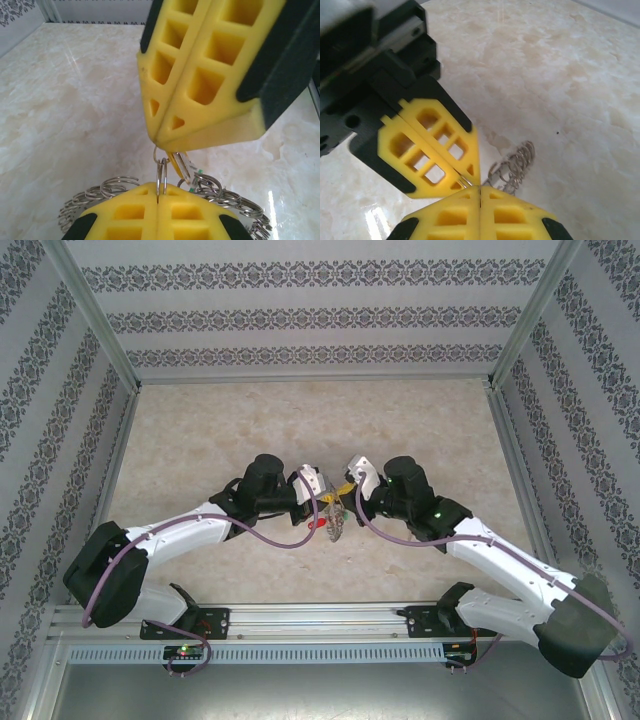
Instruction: Put the keys on the keyring
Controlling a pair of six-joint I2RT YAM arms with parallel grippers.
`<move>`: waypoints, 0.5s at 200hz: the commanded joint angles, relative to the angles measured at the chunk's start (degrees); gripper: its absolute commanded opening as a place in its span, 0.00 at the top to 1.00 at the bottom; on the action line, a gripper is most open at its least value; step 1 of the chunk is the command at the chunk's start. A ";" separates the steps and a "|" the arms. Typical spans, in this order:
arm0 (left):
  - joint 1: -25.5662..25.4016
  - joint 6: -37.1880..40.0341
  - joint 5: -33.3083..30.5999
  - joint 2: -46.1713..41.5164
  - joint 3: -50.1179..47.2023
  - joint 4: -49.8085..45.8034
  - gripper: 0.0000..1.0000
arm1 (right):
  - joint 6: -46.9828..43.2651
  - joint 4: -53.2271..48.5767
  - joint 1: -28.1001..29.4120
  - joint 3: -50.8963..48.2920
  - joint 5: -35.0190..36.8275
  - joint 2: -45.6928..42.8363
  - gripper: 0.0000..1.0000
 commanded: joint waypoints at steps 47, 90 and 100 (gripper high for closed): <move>-0.92 -2.44 0.36 -0.61 -1.40 4.19 1.00 | 2.34 2.33 -1.68 0.49 0.19 -0.87 1.00; -1.02 -1.18 0.63 -0.26 0.17 1.35 0.95 | 1.13 2.76 -0.73 2.39 -3.33 -0.28 1.00; -1.01 -1.32 0.63 -0.27 0.20 1.59 0.94 | 0.85 2.59 -0.39 2.54 -3.46 -0.15 1.00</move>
